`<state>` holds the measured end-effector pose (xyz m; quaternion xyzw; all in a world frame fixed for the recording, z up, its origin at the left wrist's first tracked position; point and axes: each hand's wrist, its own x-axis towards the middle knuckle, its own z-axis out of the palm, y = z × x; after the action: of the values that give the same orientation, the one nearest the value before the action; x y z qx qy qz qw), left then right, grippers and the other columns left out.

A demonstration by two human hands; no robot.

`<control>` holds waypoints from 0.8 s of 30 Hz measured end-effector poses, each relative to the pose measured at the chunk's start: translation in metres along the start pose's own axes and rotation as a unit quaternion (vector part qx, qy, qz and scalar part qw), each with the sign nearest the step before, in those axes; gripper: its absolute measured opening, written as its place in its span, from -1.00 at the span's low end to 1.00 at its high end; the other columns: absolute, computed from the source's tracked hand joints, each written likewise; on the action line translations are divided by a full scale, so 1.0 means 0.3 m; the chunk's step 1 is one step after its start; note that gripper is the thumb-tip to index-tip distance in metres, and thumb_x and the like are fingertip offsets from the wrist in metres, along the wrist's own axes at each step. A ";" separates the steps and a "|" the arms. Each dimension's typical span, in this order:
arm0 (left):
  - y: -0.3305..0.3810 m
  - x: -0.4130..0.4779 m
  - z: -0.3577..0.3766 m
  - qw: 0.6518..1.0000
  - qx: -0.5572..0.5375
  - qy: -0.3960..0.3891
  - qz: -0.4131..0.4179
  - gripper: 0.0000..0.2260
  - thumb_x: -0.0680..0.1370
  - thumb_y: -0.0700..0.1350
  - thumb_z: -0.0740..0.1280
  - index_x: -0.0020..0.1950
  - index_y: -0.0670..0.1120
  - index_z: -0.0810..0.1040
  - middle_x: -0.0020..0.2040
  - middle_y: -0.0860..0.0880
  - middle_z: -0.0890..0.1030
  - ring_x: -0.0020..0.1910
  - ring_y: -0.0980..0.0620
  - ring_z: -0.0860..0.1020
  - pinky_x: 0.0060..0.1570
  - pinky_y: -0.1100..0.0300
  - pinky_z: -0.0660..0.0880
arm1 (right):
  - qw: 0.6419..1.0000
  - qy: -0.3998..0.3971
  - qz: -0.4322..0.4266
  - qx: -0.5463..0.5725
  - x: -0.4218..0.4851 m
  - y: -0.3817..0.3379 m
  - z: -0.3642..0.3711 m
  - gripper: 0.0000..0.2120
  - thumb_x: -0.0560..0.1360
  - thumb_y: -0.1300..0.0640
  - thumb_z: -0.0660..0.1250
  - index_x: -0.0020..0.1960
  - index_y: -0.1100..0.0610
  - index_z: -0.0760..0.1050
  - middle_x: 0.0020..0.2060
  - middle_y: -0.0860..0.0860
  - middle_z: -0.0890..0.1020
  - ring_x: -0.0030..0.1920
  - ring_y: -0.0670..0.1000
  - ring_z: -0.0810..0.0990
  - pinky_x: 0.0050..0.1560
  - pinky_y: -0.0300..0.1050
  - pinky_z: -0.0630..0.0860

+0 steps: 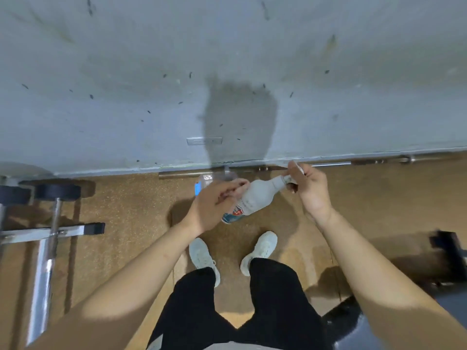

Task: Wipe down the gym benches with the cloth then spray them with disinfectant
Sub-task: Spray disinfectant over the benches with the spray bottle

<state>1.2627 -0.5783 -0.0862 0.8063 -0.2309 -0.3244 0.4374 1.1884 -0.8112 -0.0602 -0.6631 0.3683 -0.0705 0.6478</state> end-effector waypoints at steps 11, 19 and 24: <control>0.439 -0.151 0.364 0.977 0.154 -0.077 0.122 -0.22 0.25 0.10 0.69 0.41 0.08 0.46 0.13 0.31 0.46 0.15 0.39 0.44 0.01 0.50 0.41 | 0.957 0.153 0.067 0.237 -0.369 -0.084 -0.531 -0.69 0.59 0.05 0.40 -0.29 0.15 0.52 -0.39 0.01 0.50 -0.46 -0.09 0.37 -0.45 -0.25 0.31; 0.655 -0.274 0.793 0.978 0.095 -0.176 0.065 -0.42 0.25 0.11 0.69 0.18 0.12 0.53 0.06 0.15 0.61 0.03 0.16 0.63 -0.07 0.22 0.62 | 0.939 0.165 0.026 0.301 -0.643 0.036 -0.801 -0.81 0.47 0.15 0.49 -0.10 -0.15 0.64 -0.08 0.12 0.68 -0.05 0.17 0.64 0.11 0.36 0.58; 0.732 -0.372 0.976 0.955 0.086 -0.277 0.054 -0.38 0.29 0.00 0.70 0.24 0.02 0.50 0.05 0.17 0.63 -0.05 0.38 0.60 -0.21 0.45 0.52 | 0.901 0.221 0.013 0.374 -0.842 0.147 -0.966 -0.66 0.48 0.31 0.43 0.23 0.14 0.50 0.06 0.09 0.71 -0.01 0.23 0.63 0.12 0.33 0.56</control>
<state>0.9547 -0.7798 0.0183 0.7056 -0.4131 -0.4903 0.3018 0.8239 -0.8937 0.0402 -0.3344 0.4574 -0.3395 0.7508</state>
